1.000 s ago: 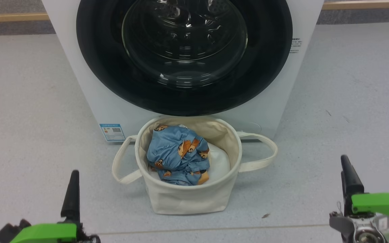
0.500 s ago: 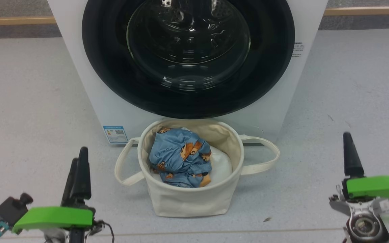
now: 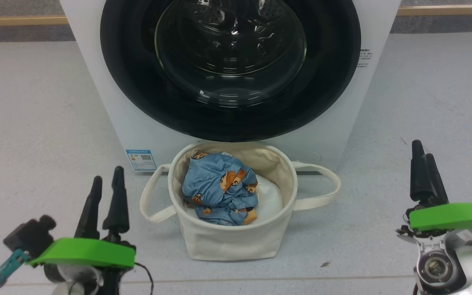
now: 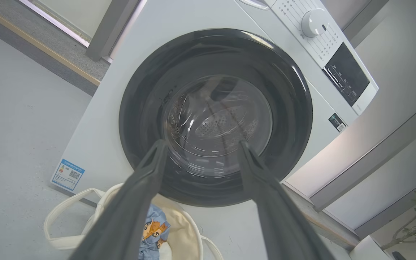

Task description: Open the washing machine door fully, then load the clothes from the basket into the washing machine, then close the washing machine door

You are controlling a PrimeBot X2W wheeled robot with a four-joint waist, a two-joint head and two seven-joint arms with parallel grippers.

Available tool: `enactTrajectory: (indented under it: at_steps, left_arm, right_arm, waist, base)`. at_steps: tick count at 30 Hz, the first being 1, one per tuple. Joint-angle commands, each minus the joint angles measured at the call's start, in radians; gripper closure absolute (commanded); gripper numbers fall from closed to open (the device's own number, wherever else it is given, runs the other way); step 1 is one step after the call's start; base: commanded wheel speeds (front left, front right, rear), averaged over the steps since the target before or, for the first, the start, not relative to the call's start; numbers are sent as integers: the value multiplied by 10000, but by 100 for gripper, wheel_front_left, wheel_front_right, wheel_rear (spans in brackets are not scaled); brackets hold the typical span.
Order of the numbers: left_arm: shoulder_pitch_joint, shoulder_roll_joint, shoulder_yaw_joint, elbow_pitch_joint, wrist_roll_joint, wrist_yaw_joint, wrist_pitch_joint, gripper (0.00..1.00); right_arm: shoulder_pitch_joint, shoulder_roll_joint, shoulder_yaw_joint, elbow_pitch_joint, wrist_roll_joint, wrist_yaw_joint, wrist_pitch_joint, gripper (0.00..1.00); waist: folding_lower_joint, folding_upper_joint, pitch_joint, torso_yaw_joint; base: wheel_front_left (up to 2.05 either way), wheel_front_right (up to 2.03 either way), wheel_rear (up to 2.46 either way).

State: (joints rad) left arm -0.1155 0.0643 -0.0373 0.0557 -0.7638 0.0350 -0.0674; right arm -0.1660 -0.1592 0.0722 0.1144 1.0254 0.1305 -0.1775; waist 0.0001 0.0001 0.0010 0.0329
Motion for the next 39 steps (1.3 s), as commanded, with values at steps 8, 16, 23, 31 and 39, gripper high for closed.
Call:
enactTrajectory:
  at_steps: [8,16,23,31,39]
  left_arm:
    - [-683,387,-341,-314,1265,767,-355,0]
    - [-871,637,-815,-56,2245,1256,-588,0]
    - [-1014,858,-1247,27,3120,1787,-793,0]
    - [-1214,994,-1596,263,3864,2232,-1027,0]
    - [-1278,980,-1811,552,4401,2415,-1232,0]
  right_arm:
    - [-763,-77,-33,-535,-2033,1,-209,0]
    - [-822,175,-184,-524,-3632,1,-302,0]
    - [-911,377,-412,-529,-4988,1,-384,0]
    - [-976,567,-472,-169,-5840,2,-477,0]
    - [-1047,671,-541,-101,-6704,2,-559,0]
  waist:
    - [0,-1,70,75]
    - [0,-1,164,137]
    - [0,-1,281,175]
    - [0,-1,324,248]
    - [0,-1,353,267]
  base:
    - [0,0,0]
    - [0,0,0]
    - [0,0,0]
    - [0,0,0]
    - [0,0,0]
